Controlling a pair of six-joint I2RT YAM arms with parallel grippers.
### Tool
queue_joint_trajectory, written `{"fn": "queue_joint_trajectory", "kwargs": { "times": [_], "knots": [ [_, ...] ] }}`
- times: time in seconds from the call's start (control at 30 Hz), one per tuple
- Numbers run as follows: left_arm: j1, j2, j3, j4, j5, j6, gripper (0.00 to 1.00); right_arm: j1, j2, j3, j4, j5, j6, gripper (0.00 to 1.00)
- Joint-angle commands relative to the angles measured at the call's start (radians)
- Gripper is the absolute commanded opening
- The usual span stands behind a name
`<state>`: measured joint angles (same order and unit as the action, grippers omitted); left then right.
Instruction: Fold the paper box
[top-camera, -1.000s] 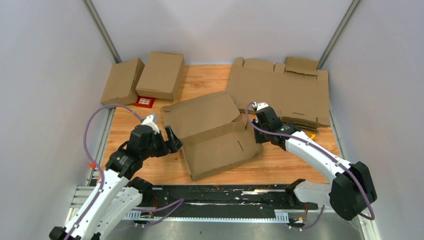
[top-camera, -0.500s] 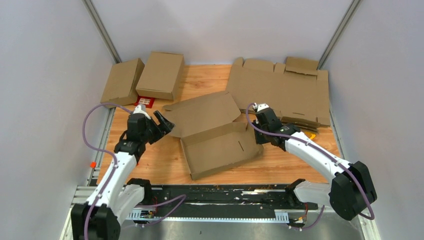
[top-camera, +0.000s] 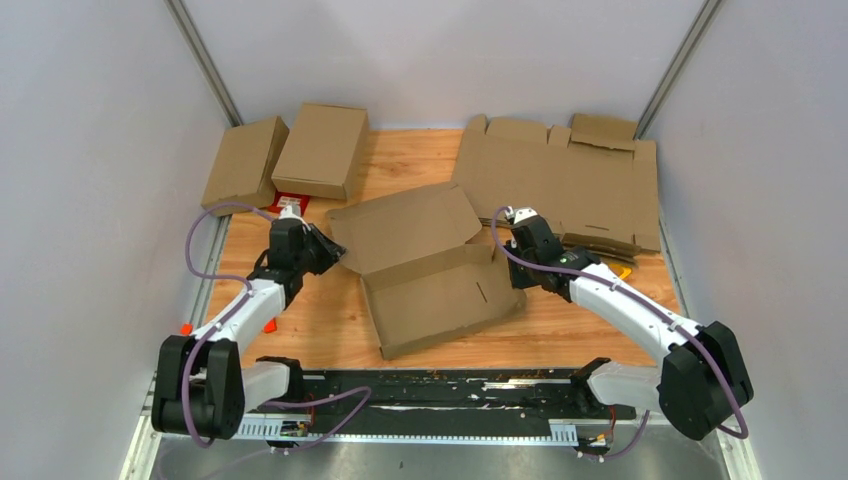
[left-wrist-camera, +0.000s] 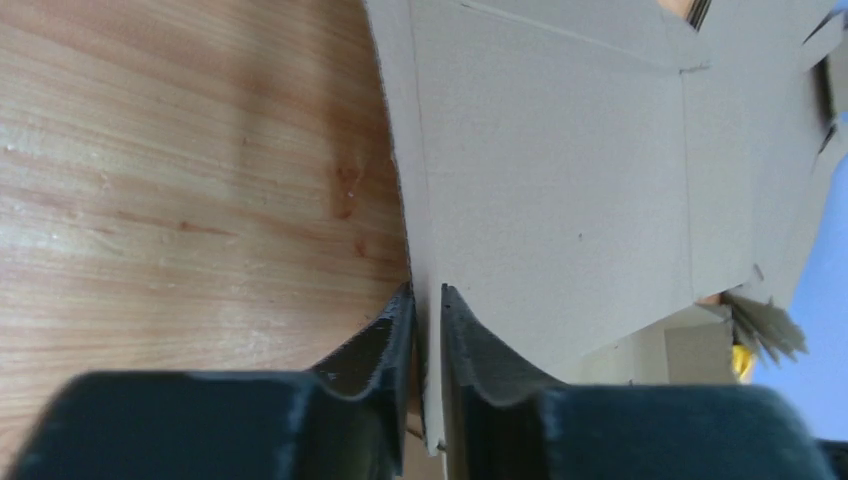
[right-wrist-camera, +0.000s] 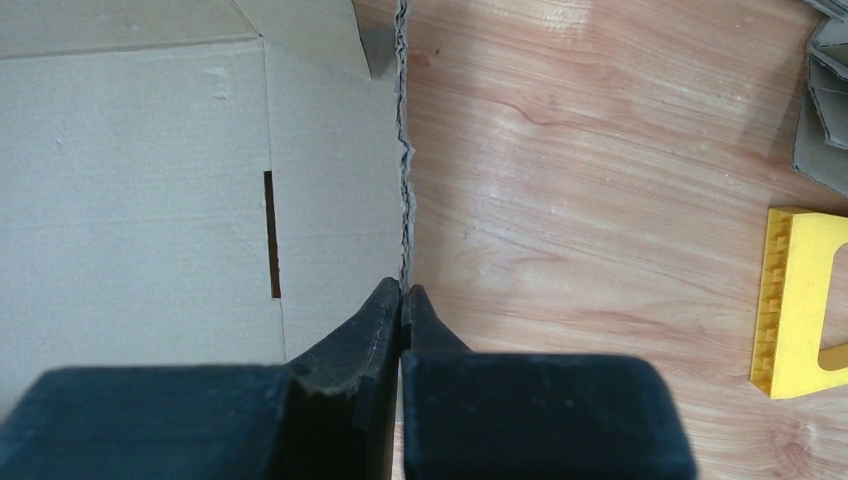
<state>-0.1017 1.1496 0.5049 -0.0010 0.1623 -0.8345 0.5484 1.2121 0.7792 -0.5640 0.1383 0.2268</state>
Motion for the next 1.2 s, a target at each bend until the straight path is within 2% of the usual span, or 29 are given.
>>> {"fn": "queue_joint_trajectory", "kwargs": {
  "times": [0.0,0.03,0.43,0.63,0.77,0.97,1.17],
  "knots": [
    [0.006,0.003,0.007,0.065,0.028,0.041,0.04,-0.002,0.014,0.01,0.036,-0.012,0.009,0.0],
    [0.004,-0.009,0.017,0.035,0.024,0.058,0.0,-0.001,0.018,0.013,0.036,-0.015,0.008,0.0],
    [-0.005,-0.394,-0.007,-0.27,0.027,0.111,0.0,-0.001,0.033,0.021,0.049,-0.102,-0.011,0.0],
    [-0.023,-0.534,0.005,-0.273,0.186,0.178,0.0,0.0,0.023,0.022,0.051,-0.122,-0.008,0.0],
    [-0.071,-0.596,0.037,-0.276,0.208,0.235,0.0,-0.001,0.004,0.022,0.054,-0.155,-0.002,0.0],
    [-0.174,-0.622,0.066,-0.258,0.152,0.301,0.0,-0.001,-0.021,0.022,0.052,-0.144,0.003,0.0],
    [-0.291,-0.592,0.051,-0.157,-0.04,0.377,0.0,-0.001,-0.041,0.015,0.071,-0.083,0.035,0.0]
  ]
}}
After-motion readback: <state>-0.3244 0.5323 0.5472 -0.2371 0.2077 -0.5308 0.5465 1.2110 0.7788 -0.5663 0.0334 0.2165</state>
